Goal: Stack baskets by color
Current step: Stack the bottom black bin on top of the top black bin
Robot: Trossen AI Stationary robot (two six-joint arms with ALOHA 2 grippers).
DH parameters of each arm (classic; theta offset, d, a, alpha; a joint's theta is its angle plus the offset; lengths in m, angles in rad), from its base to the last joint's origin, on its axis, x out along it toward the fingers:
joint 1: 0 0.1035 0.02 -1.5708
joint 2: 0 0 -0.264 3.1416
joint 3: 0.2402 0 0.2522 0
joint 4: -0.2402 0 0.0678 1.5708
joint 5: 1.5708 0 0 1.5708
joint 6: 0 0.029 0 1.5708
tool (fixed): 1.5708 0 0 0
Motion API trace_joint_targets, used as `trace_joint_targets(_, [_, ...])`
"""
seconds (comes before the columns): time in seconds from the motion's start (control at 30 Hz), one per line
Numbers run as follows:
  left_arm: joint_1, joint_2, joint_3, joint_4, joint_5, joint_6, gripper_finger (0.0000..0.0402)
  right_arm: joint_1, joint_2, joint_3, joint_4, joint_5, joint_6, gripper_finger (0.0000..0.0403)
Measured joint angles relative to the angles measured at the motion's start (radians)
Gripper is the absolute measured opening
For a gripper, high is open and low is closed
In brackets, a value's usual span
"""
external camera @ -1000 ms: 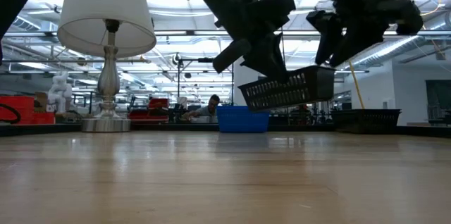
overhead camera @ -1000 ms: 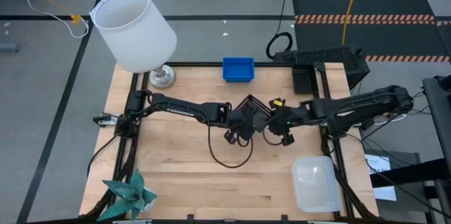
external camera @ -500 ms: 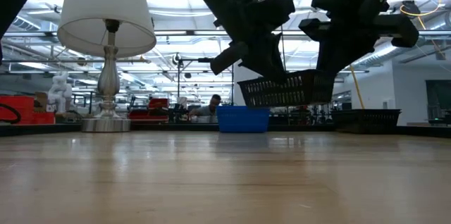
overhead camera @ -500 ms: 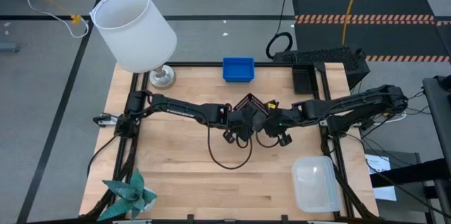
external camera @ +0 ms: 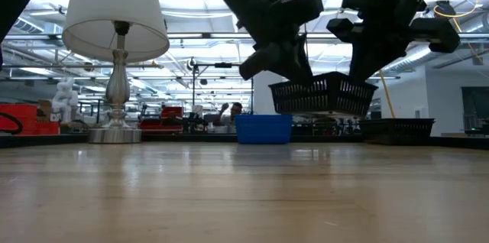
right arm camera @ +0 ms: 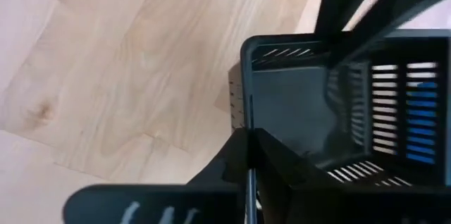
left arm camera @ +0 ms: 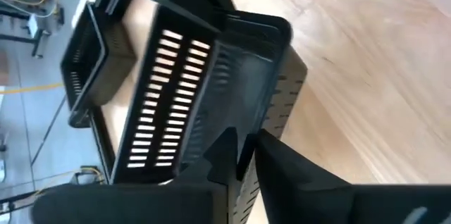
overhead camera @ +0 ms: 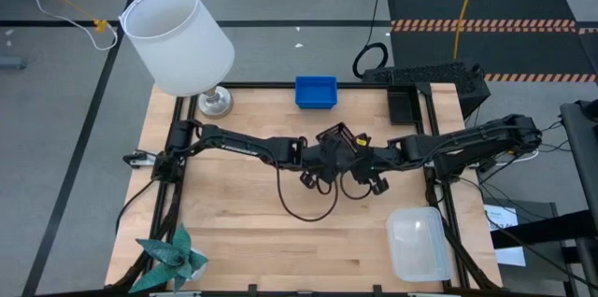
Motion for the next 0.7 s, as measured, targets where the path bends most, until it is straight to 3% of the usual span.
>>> trace_joint_targets(0.2, [-0.001, 0.000, 0.001, 0.022, -0.038, -0.088, 0.0125, -0.004, -0.008, 0.000, -0.021, 0.038, 0.038, 0.0002])
trace_joint_targets(0.4, [-0.022, -0.010, 0.001, 0.014, -0.279, -0.185, 0.0222, -0.004, -0.048, 0.000, -0.074, 0.053, 0.057, 0.0001])
trace_joint_targets(0.5, [-0.042, -0.046, 0.001, -0.033, -0.353, -0.245, 0.0243, -0.003, -0.085, 0.000, -0.110, 0.083, 0.081, 0.0001])
trace_joint_targets(0.7, [-0.090, -0.122, 0.003, -0.192, -0.309, -0.524, 0.0242, -0.003, -0.174, 0.000, -0.186, 0.130, 0.148, 0.0001])
